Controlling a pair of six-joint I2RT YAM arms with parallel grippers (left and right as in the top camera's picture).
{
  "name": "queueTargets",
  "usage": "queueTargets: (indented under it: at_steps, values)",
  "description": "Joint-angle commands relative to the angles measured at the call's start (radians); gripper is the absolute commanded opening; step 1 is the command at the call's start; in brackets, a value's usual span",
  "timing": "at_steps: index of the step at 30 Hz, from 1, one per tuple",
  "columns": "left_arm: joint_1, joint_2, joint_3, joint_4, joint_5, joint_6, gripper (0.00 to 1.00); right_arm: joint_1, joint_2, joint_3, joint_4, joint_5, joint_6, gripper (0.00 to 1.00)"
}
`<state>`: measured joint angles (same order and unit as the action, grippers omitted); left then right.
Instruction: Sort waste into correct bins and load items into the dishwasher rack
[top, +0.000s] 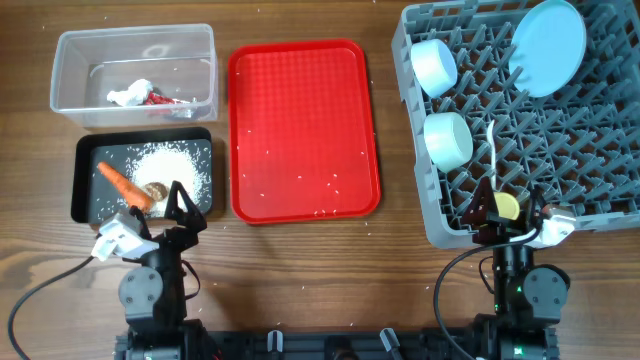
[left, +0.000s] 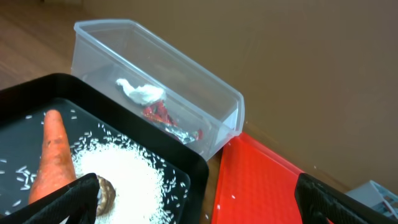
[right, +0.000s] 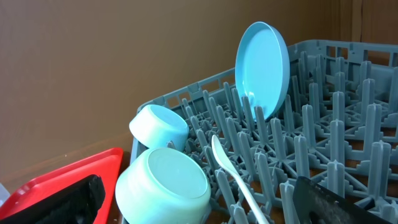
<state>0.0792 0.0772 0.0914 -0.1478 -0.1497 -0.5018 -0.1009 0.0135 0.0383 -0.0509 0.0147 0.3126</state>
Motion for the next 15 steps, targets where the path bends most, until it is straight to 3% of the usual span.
queueTargets:
  at_steps: [1,6,15]
  values:
    - [-0.005,-0.074,-0.062,0.039,0.014,0.104,1.00,0.002,-0.009,-0.007,0.003,-0.017,0.005,0.99]
    - [-0.018,-0.074,-0.063,0.025,0.169,0.243,1.00,0.002,-0.009,-0.007,0.003,-0.017,0.005,1.00]
    - [-0.020,-0.074,-0.066,0.035,0.164,0.245,1.00,0.002,-0.009,-0.007,0.003,-0.017,0.005,1.00]
